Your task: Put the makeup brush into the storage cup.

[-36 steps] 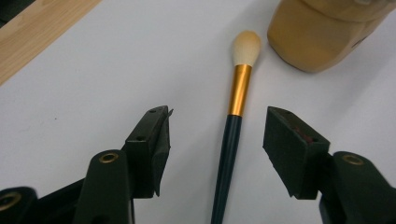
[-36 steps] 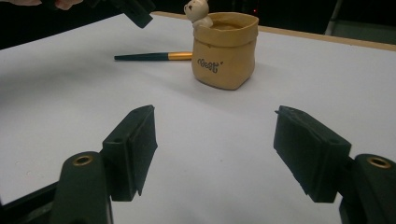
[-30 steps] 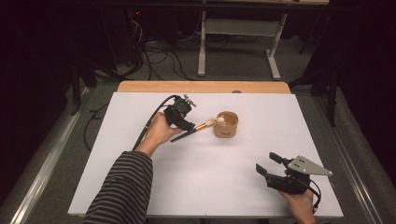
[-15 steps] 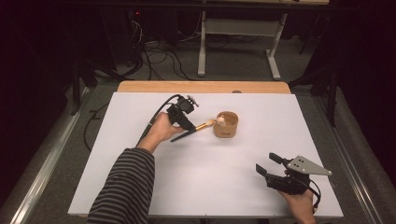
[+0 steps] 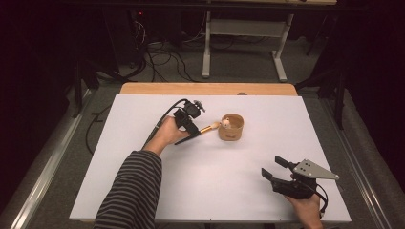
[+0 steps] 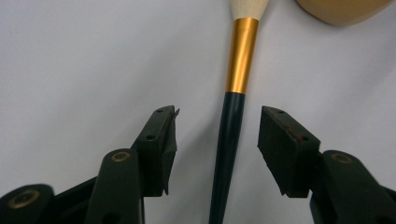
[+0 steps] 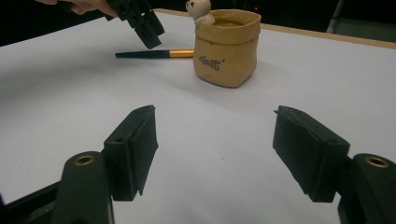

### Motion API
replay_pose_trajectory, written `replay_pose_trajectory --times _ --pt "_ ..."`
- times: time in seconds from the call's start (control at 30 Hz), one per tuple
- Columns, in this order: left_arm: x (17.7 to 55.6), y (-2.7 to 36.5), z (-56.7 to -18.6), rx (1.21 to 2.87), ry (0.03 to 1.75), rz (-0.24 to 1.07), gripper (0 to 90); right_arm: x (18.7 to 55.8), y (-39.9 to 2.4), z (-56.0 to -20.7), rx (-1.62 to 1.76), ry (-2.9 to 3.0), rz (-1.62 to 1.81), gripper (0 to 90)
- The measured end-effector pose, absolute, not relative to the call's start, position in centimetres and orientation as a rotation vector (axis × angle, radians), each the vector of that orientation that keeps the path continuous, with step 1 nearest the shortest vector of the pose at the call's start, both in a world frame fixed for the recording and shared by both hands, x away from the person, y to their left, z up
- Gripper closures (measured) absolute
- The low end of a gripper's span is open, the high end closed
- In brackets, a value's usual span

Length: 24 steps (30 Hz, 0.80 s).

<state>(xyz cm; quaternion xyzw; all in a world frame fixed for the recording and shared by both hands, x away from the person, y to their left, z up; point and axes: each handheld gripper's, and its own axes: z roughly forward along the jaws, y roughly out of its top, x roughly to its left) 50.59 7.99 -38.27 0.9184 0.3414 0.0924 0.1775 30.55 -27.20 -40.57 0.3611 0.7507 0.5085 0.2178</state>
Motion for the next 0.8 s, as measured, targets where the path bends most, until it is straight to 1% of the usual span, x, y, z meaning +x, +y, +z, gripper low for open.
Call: replay_pose_trajectory --times 0.63,0.8 --pt "51.0 7.7 -39.5 2.646 0.951 0.223 58.1 30.5 -27.2 -40.6 0.995 2.081 1.408 32.2" --pt "51.0 7.7 -39.8 2.657 0.947 0.214 63.0 30.5 -27.2 -40.6 0.997 2.082 1.408 32.2"
